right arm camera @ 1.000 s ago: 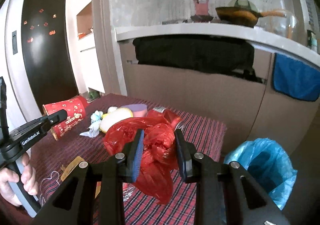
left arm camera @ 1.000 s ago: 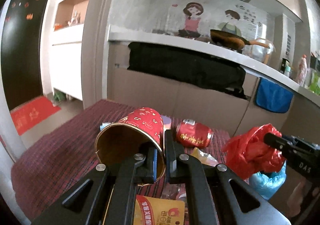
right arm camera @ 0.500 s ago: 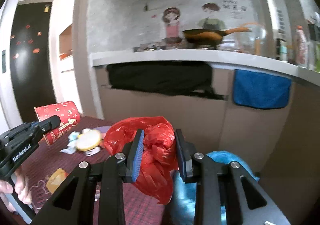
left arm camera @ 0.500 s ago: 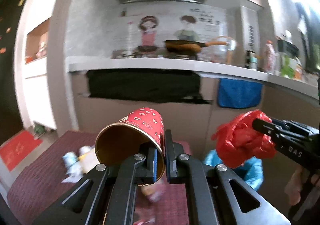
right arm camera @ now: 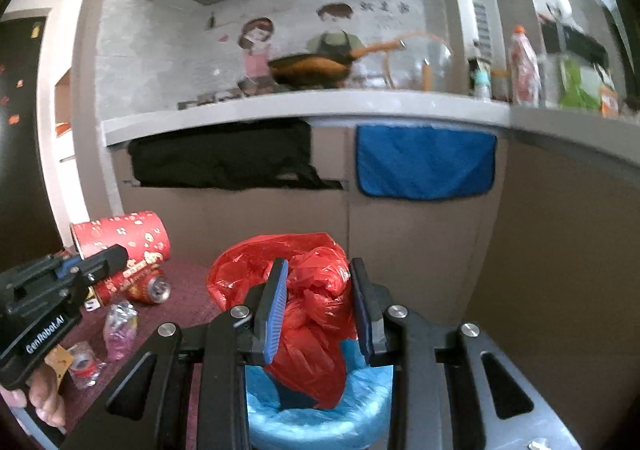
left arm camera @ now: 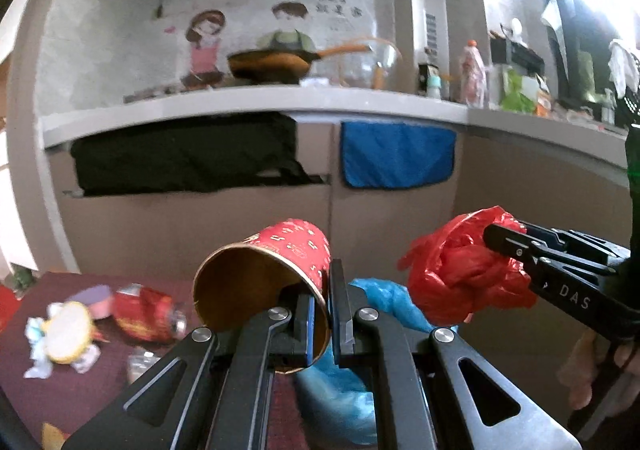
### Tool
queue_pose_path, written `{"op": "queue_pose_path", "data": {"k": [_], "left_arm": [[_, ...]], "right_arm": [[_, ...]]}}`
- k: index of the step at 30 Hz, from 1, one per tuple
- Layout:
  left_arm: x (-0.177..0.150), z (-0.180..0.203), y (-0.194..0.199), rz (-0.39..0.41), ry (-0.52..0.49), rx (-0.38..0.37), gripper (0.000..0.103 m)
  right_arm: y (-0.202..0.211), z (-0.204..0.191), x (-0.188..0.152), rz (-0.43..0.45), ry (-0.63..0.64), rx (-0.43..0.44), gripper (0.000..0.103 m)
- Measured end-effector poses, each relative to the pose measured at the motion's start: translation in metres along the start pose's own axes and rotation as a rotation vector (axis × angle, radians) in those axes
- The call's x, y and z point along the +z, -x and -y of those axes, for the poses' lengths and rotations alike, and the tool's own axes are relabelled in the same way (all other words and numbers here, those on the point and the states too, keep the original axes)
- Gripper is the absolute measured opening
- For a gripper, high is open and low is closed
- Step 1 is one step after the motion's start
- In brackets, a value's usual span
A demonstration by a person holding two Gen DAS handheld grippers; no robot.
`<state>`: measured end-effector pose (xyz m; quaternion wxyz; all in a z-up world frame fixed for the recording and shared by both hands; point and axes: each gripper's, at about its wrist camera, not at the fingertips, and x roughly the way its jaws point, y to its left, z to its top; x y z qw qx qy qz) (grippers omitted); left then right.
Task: Collect trash
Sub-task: 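Carry both items over the blue bin and open both tools to drop them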
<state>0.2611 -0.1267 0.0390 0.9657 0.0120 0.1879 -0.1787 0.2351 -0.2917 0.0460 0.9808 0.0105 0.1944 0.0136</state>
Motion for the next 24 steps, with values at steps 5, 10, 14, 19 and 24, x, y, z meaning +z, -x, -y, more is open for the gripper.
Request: {"op": "queue_pose_path", "data": {"k": [5, 10, 14, 19, 24], "left_arm": [[-0.018, 0.007, -0.046, -0.096, 0.036, -0.050, 0.006], [-0.034, 0.010, -0.078, -0.161, 0.066, -0.058, 0.006], [-0.047, 0.010, -0.095, -0.207, 0.080, -0.074, 0.006], [-0.052, 0.008, -0.111, -0.243, 0.101, -0.096, 0.007], [-0.048, -0.001, -0.117, -0.272, 0.132, -0.105, 0.056]], "right_arm": [[-0.030, 0.028, -0.018, -0.086, -0.040, -0.016, 0.027], [-0.059, 0.043, -0.034, -0.159, -0.071, -0.010, 0.028], [-0.076, 0.048, -0.042, -0.191, -0.083, 0.002, 0.028], [-0.090, 0.049, -0.048, -0.203, -0.087, 0.013, 0.028], [-0.101, 0.050, -0.052, -0.221, -0.089, 0.002, 0.039]]}}
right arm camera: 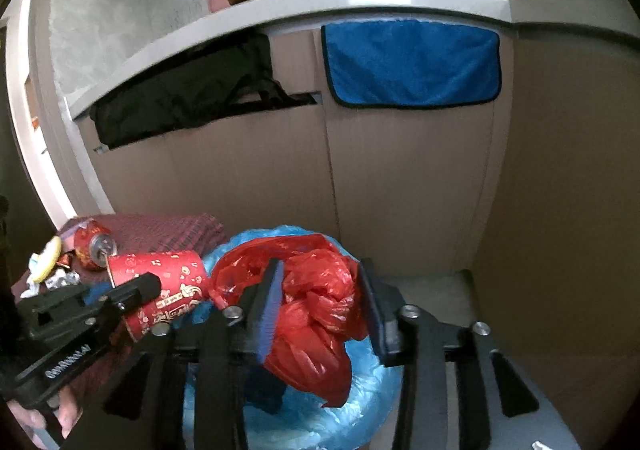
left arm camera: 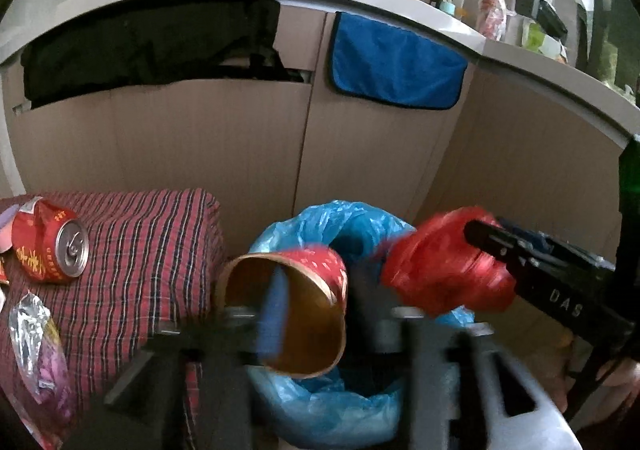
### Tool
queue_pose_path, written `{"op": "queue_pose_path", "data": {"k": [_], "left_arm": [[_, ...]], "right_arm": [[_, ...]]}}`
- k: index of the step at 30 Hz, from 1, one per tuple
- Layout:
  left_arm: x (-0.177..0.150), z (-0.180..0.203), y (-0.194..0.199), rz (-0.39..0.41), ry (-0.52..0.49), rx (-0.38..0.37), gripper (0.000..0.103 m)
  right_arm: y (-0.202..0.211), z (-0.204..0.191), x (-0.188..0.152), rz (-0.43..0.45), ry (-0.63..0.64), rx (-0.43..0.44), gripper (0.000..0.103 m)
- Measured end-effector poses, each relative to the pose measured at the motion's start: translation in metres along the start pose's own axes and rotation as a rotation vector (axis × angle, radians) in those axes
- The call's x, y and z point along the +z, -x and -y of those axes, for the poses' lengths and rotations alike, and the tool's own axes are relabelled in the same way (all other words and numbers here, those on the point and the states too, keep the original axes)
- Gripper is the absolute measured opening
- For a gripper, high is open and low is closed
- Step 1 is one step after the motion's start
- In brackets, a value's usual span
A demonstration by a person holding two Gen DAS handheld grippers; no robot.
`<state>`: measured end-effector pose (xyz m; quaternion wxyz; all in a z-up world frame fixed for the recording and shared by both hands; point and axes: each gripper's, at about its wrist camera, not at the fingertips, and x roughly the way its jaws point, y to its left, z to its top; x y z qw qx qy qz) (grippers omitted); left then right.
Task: Collect trash
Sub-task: 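Carry both items over the blue bin and open both tools to drop them, then move both tools back over the table toward the yellow card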
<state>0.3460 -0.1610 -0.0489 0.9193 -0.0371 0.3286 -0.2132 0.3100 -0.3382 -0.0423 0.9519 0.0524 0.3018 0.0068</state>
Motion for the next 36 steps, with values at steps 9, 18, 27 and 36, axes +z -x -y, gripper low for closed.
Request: {"op": "queue_pose_path", "data": {"k": [9, 18, 27, 36], "left_arm": [[0.008, -0.034, 0.044, 0.046, 0.074, -0.001, 0.061], [-0.024, -0.099, 0.122, 0.101, 0.114, 0.121, 0.061], [-0.086, -0.203, 0.218, 0.141, 0.260, 0.291, 0.061], [-0.147, -0.271, 0.277, 0.087, 0.361, 0.395, 0.061]], "right_arm": [[0.018, -0.010, -0.003, 0.004, 0.013, -0.018, 0.040], [0.054, -0.051, -0.013, 0.048, 0.056, -0.008, 0.040], [0.070, -0.142, -0.029, 0.037, 0.158, 0.136, 0.040], [0.065, -0.243, -0.052, -0.064, 0.262, 0.380, 0.040]]}}
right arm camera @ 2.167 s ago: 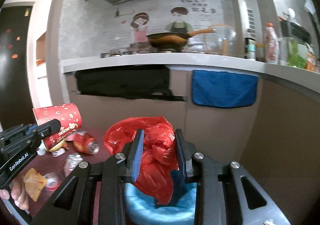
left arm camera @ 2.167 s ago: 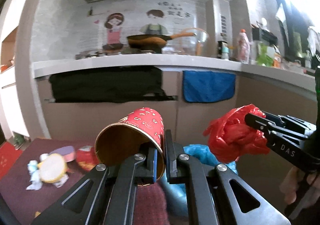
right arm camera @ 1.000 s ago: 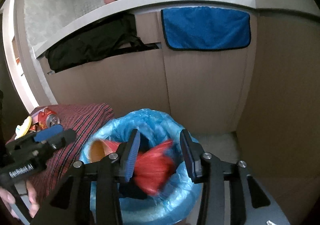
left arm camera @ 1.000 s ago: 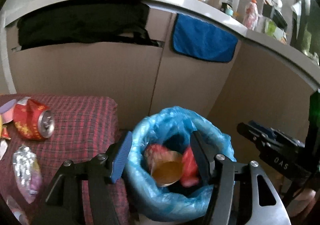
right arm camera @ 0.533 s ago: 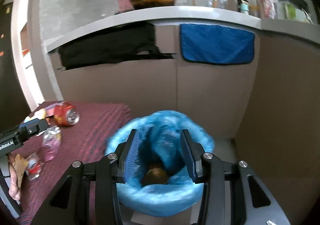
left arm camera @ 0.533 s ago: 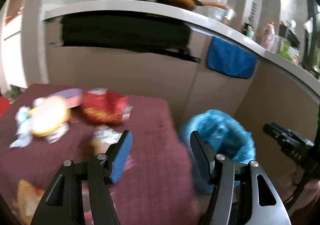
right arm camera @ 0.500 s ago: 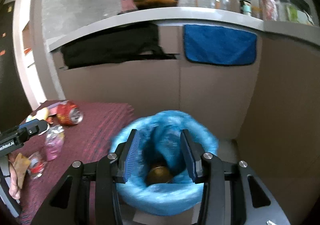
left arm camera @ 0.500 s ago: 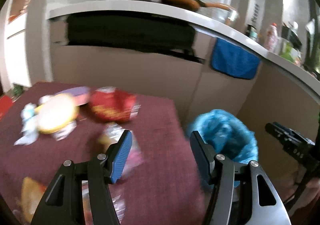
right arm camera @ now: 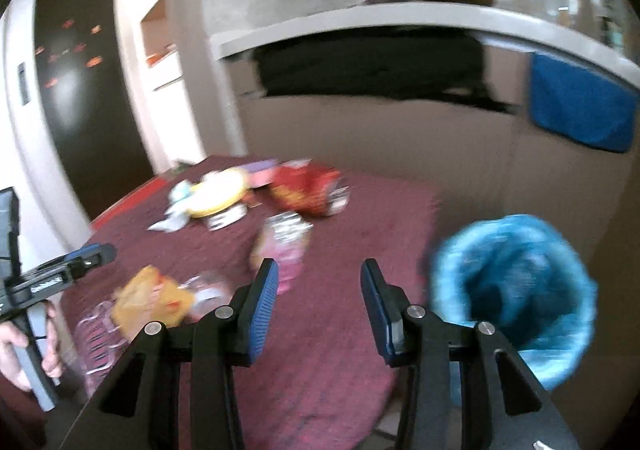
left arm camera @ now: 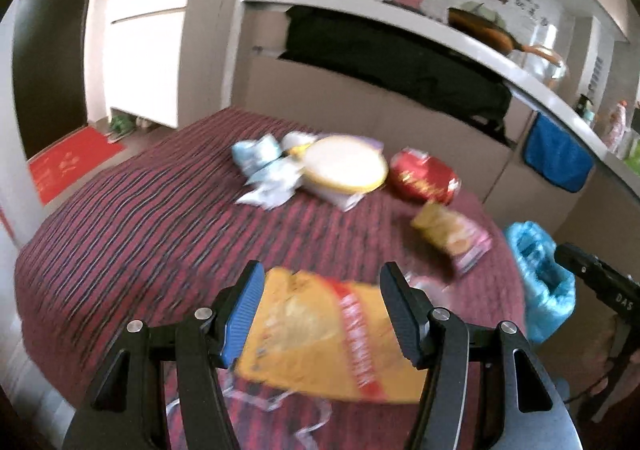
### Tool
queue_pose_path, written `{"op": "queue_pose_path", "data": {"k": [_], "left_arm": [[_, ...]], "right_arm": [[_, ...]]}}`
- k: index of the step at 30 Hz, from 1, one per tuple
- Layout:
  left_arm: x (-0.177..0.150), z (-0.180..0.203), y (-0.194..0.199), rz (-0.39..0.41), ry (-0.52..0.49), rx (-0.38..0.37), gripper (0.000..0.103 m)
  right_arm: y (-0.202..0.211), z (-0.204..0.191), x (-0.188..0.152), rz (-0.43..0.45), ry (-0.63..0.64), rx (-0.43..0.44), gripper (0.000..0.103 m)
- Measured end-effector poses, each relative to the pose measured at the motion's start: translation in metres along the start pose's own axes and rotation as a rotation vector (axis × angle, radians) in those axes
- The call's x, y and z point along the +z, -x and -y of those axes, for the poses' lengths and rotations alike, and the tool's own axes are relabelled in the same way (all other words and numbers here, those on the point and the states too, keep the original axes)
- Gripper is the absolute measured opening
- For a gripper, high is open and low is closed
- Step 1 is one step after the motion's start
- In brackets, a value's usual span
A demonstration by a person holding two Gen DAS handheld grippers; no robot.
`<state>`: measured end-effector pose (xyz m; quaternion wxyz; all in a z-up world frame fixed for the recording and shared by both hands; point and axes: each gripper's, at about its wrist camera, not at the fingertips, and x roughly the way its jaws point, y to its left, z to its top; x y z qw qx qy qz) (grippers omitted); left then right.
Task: Collect trash
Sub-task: 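Move both tools back over the table toward the yellow card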
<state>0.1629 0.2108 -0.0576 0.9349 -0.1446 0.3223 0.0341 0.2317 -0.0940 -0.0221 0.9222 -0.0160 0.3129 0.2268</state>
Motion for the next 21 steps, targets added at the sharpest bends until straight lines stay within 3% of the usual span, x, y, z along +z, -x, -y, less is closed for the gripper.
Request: {"op": "queue_pose_path", "data": {"k": [10, 21], "left_arm": [[-0.035, -0.041, -0.006, -0.073, 0.045, 0.002, 0.060], [-0.031, -0.084, 0.009, -0.017, 0.147, 0.034, 0.060]], "right_arm": [[-0.055, -0.072, -0.027, -0.187, 0.108, 0.148, 0.040], [-0.089, -0.107, -0.047, -0.393, 0.181, 0.291, 0.040]]}}
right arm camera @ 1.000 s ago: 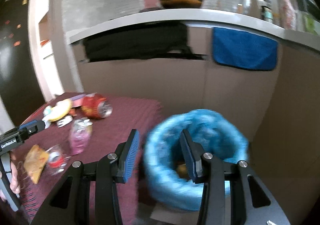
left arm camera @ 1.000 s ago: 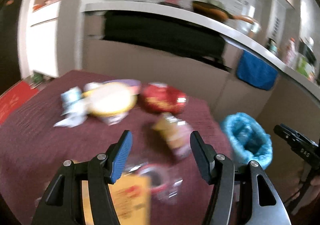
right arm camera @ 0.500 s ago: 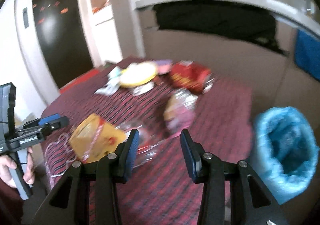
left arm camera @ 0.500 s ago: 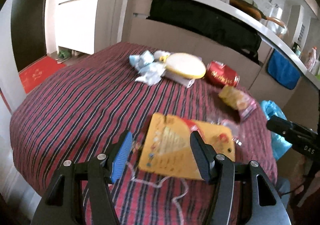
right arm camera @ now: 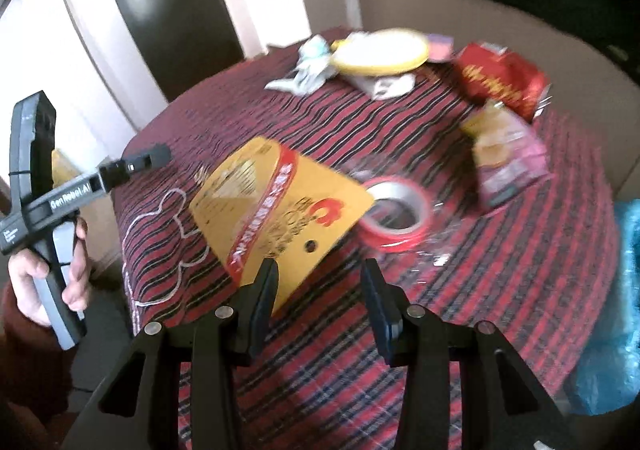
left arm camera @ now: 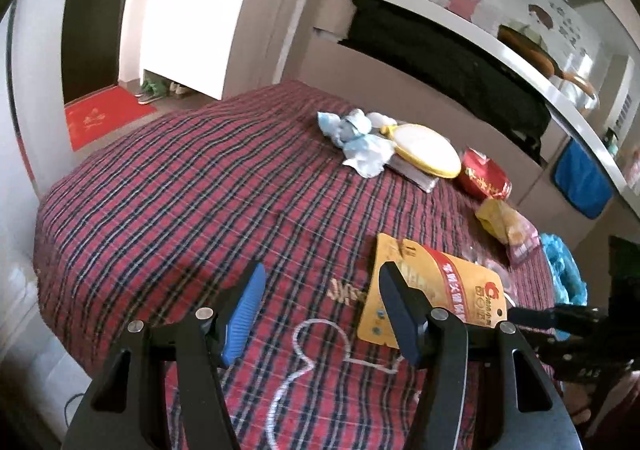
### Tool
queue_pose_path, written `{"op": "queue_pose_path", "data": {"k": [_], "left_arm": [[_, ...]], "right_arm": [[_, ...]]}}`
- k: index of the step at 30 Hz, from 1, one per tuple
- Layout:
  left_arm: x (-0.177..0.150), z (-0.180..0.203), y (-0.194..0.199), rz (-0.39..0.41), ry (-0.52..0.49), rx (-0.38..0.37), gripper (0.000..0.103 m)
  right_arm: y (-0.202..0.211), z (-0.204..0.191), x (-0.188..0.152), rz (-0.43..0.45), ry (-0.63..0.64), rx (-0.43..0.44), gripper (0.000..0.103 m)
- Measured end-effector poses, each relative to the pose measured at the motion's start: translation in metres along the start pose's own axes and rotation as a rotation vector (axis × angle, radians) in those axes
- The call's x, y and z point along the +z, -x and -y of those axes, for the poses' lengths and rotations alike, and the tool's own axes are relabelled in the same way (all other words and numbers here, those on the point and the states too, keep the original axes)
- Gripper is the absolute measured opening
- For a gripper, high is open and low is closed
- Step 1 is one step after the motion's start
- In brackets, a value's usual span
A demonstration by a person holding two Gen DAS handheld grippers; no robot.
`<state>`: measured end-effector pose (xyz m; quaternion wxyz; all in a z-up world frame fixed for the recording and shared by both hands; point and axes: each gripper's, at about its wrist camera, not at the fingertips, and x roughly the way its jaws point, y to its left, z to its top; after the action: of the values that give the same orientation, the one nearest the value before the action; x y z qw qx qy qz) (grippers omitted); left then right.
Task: Collect trash
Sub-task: 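Move both tools back over the table toward the yellow card, then grasp the yellow card with the right tool and lift it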
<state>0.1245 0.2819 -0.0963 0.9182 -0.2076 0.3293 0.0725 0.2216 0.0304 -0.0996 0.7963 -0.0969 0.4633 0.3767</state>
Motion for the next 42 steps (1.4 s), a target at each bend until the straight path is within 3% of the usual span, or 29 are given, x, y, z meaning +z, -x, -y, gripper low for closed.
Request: {"op": "queue_pose_path", "data": {"k": [6, 13, 14, 15, 20, 26, 35, 42], "left_arm": [[0.000, -0.010, 0.004, 0.005, 0.008, -0.006, 0.060], [0.003, -0.023, 0.007, 0.011, 0.021, 0.004, 0.060], [0.003, -0.025, 0.008, 0.011, 0.026, 0.010, 0.060], [0.003, -0.027, 0.010, 0.012, 0.029, 0.013, 0.060], [0.005, -0.032, 0.015, 0.018, 0.033, 0.020, 0.060], [0.005, -0.022, 0.023, 0.026, 0.022, -0.010, 0.060], [-0.004, 0.032, 0.005, -0.048, -0.077, -0.087, 0.060], [-0.012, 0.076, -0.014, -0.116, -0.161, -0.134, 0.060]], "right_arm": [[-0.025, -0.009, 0.027, -0.057, 0.020, 0.096, 0.033], [-0.047, -0.031, 0.059, -0.063, 0.130, 0.097, 0.028], [-0.049, -0.033, 0.063, -0.064, 0.131, 0.111, 0.025], [-0.050, -0.036, 0.066, -0.061, 0.133, 0.126, 0.011], [-0.031, -0.046, 0.072, 0.011, 0.144, 0.182, 0.003], [0.029, -0.031, 0.064, 0.131, 0.103, 0.135, 0.001], [0.118, 0.033, 0.027, 0.313, -0.038, -0.092, 0.001], [0.112, 0.050, -0.019, 0.251, -0.027, -0.139, 0.001]]}}
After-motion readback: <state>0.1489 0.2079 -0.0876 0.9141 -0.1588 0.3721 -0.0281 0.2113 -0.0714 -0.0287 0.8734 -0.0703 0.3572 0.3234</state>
